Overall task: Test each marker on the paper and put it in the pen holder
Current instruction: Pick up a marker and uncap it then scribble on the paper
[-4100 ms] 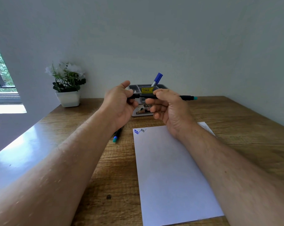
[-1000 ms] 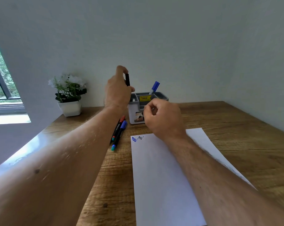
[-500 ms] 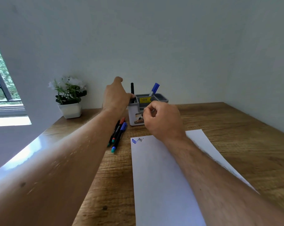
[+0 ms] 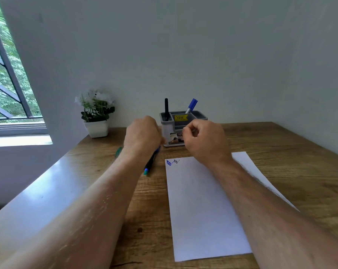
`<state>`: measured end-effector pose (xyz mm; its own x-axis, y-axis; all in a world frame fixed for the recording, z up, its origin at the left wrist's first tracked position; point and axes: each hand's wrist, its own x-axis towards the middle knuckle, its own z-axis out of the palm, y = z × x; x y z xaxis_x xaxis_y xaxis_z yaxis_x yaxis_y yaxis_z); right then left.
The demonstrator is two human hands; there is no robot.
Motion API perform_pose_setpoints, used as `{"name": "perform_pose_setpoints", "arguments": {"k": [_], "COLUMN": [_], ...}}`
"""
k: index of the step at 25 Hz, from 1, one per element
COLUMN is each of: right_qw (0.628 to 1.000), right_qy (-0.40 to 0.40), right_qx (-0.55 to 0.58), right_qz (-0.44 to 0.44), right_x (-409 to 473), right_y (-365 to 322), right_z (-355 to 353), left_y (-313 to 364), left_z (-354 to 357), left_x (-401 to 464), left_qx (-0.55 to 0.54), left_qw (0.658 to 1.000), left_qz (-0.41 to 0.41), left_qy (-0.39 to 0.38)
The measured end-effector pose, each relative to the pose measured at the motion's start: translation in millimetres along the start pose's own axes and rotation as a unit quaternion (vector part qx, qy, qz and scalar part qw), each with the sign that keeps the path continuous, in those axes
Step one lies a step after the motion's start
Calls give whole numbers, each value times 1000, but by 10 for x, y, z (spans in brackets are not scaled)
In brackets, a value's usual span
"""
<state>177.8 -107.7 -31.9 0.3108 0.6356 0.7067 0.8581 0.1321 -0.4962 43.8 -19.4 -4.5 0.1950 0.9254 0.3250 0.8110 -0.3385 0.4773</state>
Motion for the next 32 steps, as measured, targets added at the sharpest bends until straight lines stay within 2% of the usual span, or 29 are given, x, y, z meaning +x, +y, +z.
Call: {"name": "perform_pose_setpoints", "arguments": {"k": [4, 9, 13, 18, 32], "right_qw": [1000, 1000, 1000, 1000, 1000], "right_qy": [4, -1, 1, -2, -7], "right_qx": [-5, -8, -13, -11, -7], "right_qz": [-7, -11, -13, -15, -22], "right_x": [2, 31, 57, 72, 69], "right_y": [12, 25, 36, 37, 38], "right_z": [-15, 23, 59, 79, 104], "left_y": [-89, -86, -44, -36, 29], "left_z": [54, 46, 90, 152, 174], "left_x": [-41, -56, -74, -74, -111], "left_qx": [7, 2, 74, 109, 136], "left_qw": [999, 1000, 996, 992, 989], "left_qz": [-1, 28, 34, 46, 40], "left_qy": [-50, -9, -29, -43, -33]}}
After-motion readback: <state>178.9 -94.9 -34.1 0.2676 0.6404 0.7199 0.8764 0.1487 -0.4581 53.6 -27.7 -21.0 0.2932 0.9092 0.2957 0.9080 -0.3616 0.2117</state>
